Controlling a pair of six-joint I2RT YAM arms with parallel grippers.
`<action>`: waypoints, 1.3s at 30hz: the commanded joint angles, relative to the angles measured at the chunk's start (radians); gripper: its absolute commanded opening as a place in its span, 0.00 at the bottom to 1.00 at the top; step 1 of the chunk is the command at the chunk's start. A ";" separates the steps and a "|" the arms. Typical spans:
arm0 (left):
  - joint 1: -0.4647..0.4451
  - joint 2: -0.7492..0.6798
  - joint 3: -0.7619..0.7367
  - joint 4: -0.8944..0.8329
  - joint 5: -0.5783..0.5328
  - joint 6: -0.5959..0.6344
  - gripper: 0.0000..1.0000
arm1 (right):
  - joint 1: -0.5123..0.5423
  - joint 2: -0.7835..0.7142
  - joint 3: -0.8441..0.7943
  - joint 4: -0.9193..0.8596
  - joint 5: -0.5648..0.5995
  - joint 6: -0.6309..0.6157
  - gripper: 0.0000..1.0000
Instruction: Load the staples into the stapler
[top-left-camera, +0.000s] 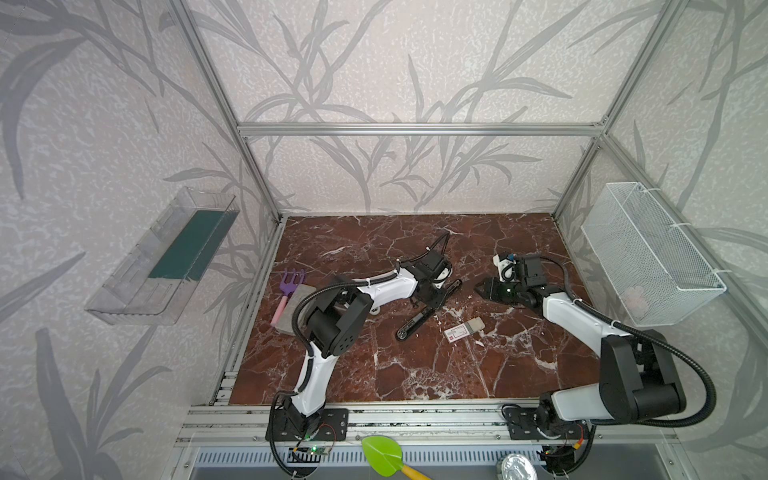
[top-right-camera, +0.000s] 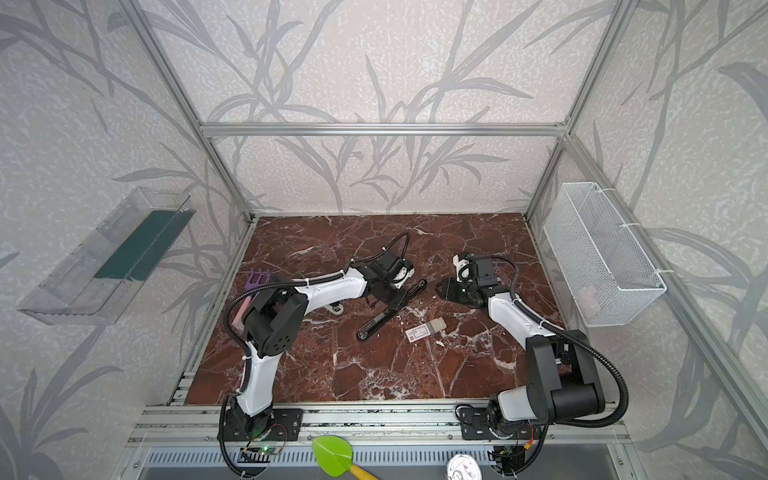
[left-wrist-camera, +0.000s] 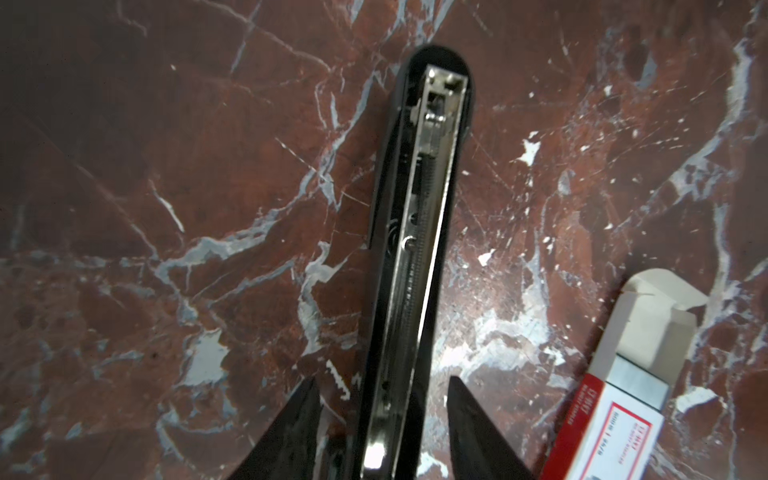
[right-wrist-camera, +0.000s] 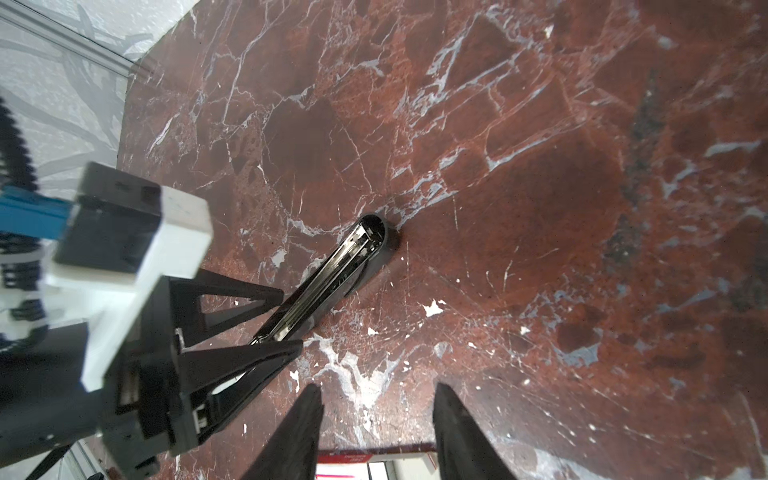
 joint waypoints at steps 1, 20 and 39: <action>-0.005 0.026 0.027 -0.003 -0.028 0.032 0.47 | -0.002 0.017 -0.020 0.063 -0.041 0.021 0.46; -0.013 -0.003 0.036 -0.029 -0.037 0.150 0.00 | -0.049 0.094 -0.097 0.367 -0.165 0.073 0.49; 0.014 -0.226 -0.165 0.110 0.004 0.241 0.00 | -0.063 0.229 -0.163 0.746 -0.289 0.200 0.60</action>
